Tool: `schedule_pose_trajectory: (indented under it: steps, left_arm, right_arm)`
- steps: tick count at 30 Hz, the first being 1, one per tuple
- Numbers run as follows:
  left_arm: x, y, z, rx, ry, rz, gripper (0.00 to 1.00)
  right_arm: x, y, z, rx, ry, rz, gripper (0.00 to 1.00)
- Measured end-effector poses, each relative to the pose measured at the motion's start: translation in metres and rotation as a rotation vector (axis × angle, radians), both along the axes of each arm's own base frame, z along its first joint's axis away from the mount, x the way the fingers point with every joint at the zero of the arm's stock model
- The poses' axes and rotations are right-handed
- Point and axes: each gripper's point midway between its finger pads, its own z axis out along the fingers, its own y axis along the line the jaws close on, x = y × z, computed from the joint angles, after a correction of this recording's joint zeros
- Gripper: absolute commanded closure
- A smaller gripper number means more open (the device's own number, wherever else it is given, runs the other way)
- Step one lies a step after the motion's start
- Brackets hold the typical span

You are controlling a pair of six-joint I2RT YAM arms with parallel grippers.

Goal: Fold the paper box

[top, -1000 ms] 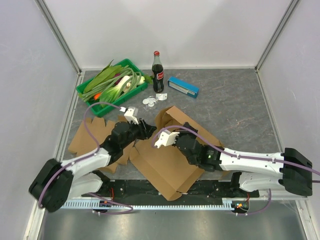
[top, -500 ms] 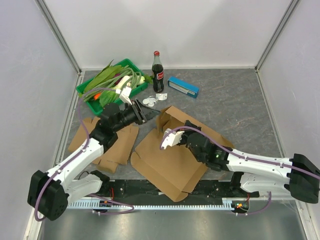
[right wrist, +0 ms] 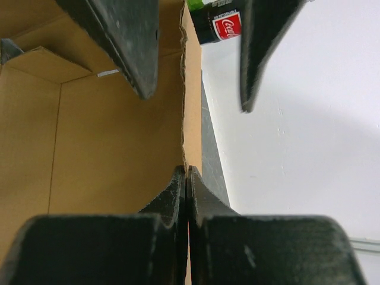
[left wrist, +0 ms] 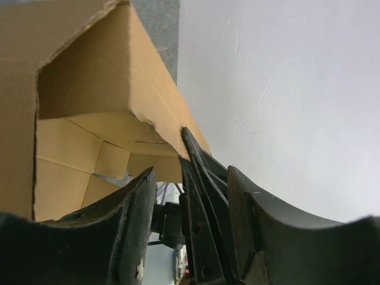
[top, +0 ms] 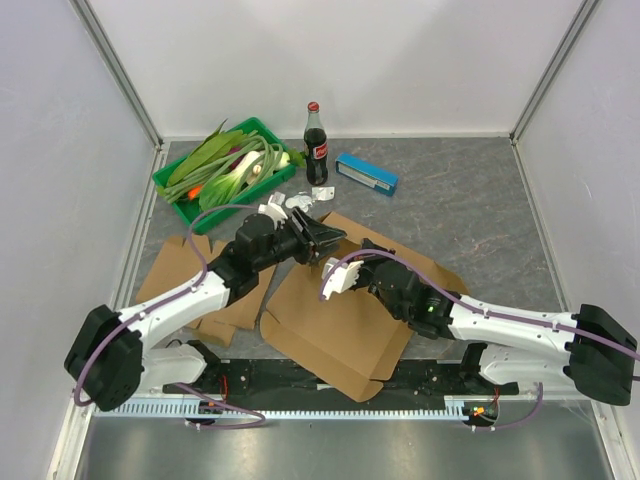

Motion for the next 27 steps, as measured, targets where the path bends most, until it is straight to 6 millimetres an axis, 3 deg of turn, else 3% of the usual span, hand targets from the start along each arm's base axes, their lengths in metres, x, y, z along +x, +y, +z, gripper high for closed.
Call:
schedule_pose_trajectory:
  steps: [4, 7, 8, 9, 10, 12, 13, 17, 21, 24, 27]
  left_arm:
    - [0.012, -0.008, -0.015, 0.016, 0.078, 0.040, 0.58]
    - [0.020, -0.010, -0.026, 0.032, 0.104, 0.070, 0.73]
    - [0.023, -0.010, -0.029, 0.038, 0.105, 0.083, 0.83]
    - [0.025, -0.011, -0.031, 0.037, 0.103, 0.089, 0.87]
    - [0.027, -0.012, -0.029, 0.030, 0.095, 0.095, 0.89]
    - [0.031, -0.014, -0.024, 0.011, 0.066, 0.110, 0.97]
    - [0.033, -0.013, -0.023, 0.003, 0.051, 0.124, 0.98]
    - [0.038, -0.007, -0.032, 0.000, 0.020, 0.190, 0.98]
    - [0.043, -0.005, -0.033, -0.027, -0.023, 0.233, 0.98]
    - [0.047, -0.008, -0.033, -0.056, -0.064, 0.257, 0.98]
    - [0.050, -0.008, -0.034, -0.081, -0.101, 0.277, 0.98]
  right_arm:
    - [-0.001, 0.003, 0.001, 0.008, 0.001, 0.018, 1.00]
    - [-0.001, 0.004, 0.001, 0.012, 0.001, 0.024, 1.00]
    - [-0.001, 0.005, 0.001, 0.013, 0.001, 0.024, 0.98]
    - [-0.001, 0.004, 0.001, 0.013, 0.002, 0.024, 0.90]
    - [0.000, 0.004, 0.001, 0.014, 0.004, 0.022, 0.65]
    - [-0.001, 0.004, 0.001, 0.034, 0.014, 0.015, 0.44]
    - [-0.002, 0.002, -0.003, 0.040, 0.036, 0.009, 0.28]
    - [-0.011, -0.004, -0.007, 0.136, 0.190, -0.072, 0.19]
    - [-0.019, -0.008, 0.039, 0.446, 0.355, -0.228, 0.15]
    - [-0.037, -0.006, 0.082, 0.839, 0.537, -0.304, 0.12]
    - [-0.060, -0.005, 0.099, 1.246, 0.753, -0.348, 0.12]
